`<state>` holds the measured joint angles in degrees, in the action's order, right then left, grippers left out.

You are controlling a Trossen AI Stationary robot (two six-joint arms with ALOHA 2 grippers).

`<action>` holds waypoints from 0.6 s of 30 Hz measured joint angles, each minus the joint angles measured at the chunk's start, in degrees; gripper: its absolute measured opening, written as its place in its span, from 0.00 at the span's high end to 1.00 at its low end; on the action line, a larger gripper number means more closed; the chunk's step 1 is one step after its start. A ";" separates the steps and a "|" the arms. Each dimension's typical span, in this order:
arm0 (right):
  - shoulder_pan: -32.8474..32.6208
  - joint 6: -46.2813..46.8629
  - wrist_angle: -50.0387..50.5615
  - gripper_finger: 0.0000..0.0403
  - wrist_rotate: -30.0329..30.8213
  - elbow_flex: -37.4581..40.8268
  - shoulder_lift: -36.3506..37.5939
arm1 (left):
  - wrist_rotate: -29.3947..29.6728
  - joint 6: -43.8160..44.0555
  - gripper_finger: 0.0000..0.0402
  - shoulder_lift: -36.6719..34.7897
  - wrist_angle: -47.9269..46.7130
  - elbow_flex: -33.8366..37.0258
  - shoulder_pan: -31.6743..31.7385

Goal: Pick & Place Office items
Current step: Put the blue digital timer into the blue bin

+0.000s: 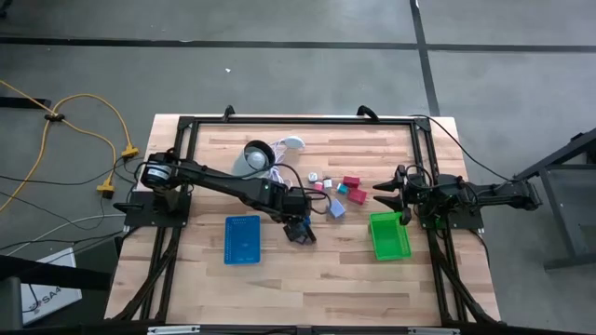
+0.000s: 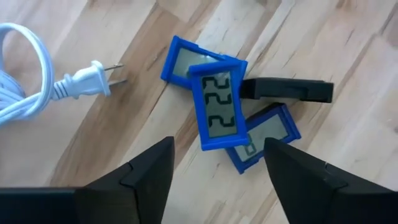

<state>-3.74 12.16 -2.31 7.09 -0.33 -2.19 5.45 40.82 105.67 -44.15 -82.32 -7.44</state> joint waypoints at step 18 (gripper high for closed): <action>-0.01 0.01 0.07 0.62 -0.02 -0.01 -0.01 | -2.34 4.26 0.27 3.39 4.90 0.04 -0.68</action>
<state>-3.74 12.17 -2.24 7.07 -0.34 -2.20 3.11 45.08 109.06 -39.24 -82.29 -8.12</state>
